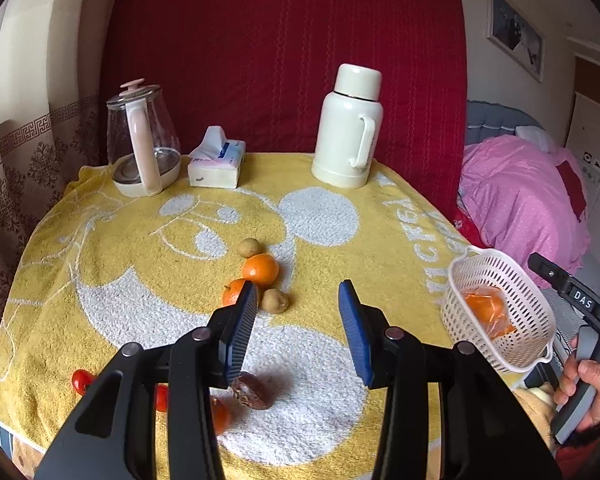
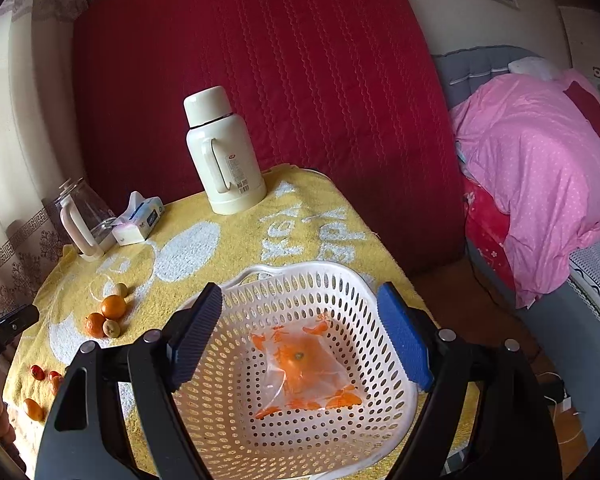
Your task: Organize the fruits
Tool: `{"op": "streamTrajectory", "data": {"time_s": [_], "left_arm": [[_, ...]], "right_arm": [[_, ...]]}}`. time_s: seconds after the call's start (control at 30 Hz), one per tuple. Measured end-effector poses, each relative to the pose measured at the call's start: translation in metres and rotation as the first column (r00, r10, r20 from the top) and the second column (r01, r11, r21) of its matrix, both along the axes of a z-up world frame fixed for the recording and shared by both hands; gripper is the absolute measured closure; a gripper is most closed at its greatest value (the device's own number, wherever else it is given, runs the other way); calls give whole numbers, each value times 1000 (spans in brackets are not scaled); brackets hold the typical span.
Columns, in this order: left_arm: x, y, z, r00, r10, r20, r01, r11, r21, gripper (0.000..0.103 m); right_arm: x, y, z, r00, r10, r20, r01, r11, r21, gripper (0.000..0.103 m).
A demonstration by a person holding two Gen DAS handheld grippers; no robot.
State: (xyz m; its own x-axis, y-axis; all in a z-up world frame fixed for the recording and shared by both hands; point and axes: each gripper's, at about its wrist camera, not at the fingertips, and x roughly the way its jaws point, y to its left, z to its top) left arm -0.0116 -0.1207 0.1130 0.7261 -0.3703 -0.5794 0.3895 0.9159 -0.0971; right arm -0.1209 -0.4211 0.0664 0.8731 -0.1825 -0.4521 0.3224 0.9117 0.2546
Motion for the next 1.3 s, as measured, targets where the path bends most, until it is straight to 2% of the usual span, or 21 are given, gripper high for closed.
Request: {"op": "streamTrajectory", "data": {"time_s": [0.2,0.43,0.57,0.77,1.0,1.17,1.27,1.3], "left_arm": [[13,23,-25,994,24,-104,-26,999,-22,58],[10,22,-60,985,0,-172,8,999,48,58],[12,21,-81,983,7,-183,13,994,110,58],[13,18,-88,989,4,-148,21,986,167,58],[1,10,-90,988,-89,-129,120,957,266,58],[-7,7,-93,981,-158,-116,190,910,369,58],[-5,7,-92,974,-185,-129,221,897,382,59],[-4,7,-92,972,-188,-138,227,900,373,63]], "right_arm": [[0,1,0,1000,8,0,-8,1000,1,22],[3,0,-3,1000,14,-6,-14,1000,11,22],[3,1,-3,1000,16,-5,-16,1000,13,22],[2,-1,-1,1000,10,3,-10,1000,16,22],[0,-2,-1,1000,8,8,-8,1000,19,22],[-1,-3,0,1000,9,10,-9,1000,17,22],[-2,-3,2,1000,5,17,-5,1000,18,22],[-3,-3,3,1000,3,19,-4,1000,18,22]]}}
